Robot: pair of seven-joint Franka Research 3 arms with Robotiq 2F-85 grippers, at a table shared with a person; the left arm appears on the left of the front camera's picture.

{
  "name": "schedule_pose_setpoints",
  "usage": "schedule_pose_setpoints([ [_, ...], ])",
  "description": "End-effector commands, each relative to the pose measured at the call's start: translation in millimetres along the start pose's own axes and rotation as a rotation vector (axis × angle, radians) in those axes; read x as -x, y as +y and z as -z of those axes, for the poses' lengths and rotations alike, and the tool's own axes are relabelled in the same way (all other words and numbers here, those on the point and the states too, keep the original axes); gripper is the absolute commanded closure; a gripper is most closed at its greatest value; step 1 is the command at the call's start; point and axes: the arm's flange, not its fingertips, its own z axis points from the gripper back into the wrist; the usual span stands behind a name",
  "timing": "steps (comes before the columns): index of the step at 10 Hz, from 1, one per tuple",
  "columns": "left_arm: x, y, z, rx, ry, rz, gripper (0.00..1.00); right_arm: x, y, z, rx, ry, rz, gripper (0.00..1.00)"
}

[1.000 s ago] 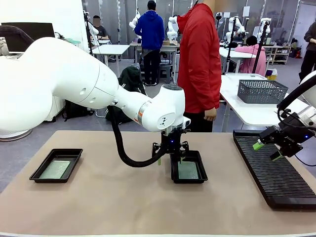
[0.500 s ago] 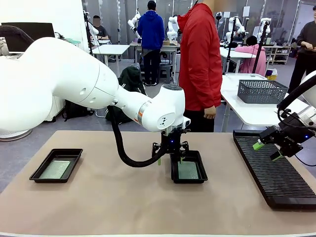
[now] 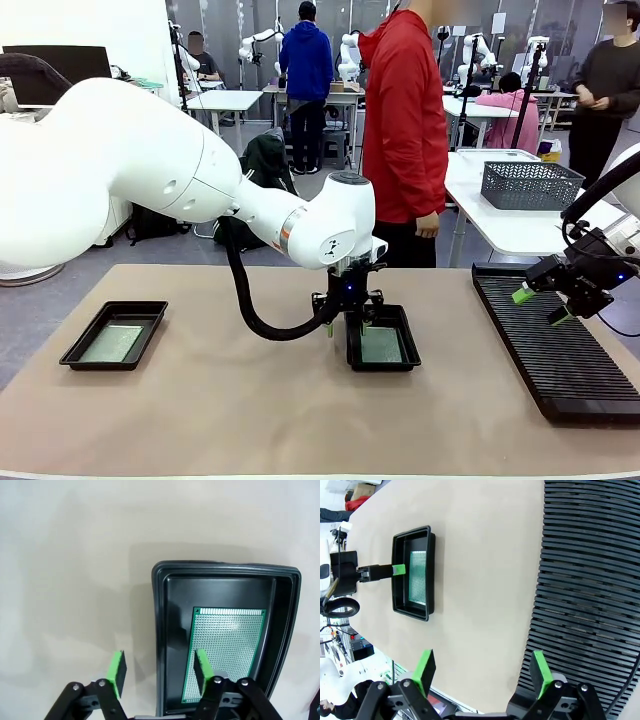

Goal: Inspect and transfer BCBs to ESD trays.
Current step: Pick up the ESD tray and place it on the left side of the table.

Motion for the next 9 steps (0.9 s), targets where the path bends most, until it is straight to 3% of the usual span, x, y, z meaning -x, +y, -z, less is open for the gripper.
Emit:
schedule_pose_setpoints([
  [1, -0.1, 5.0, 3.0, 0.024, 0.008, 0.011, 0.43, 1.3, 0.4, -1.5, 0.003, -0.001, 0.008, 0.0],
  [8, -3.0, 8.9, 0.7, 0.039, 0.008, 0.012, 0.99, 1.3, 0.4, -1.5, 0.003, -0.001, 0.008, 0.0],
  [9, -4.4, 9.2, 2.0, 0.037, 0.014, 0.01, 1.0, 1.3, 0.4, -1.5, 0.003, -0.001, 0.008, 0.0],
])
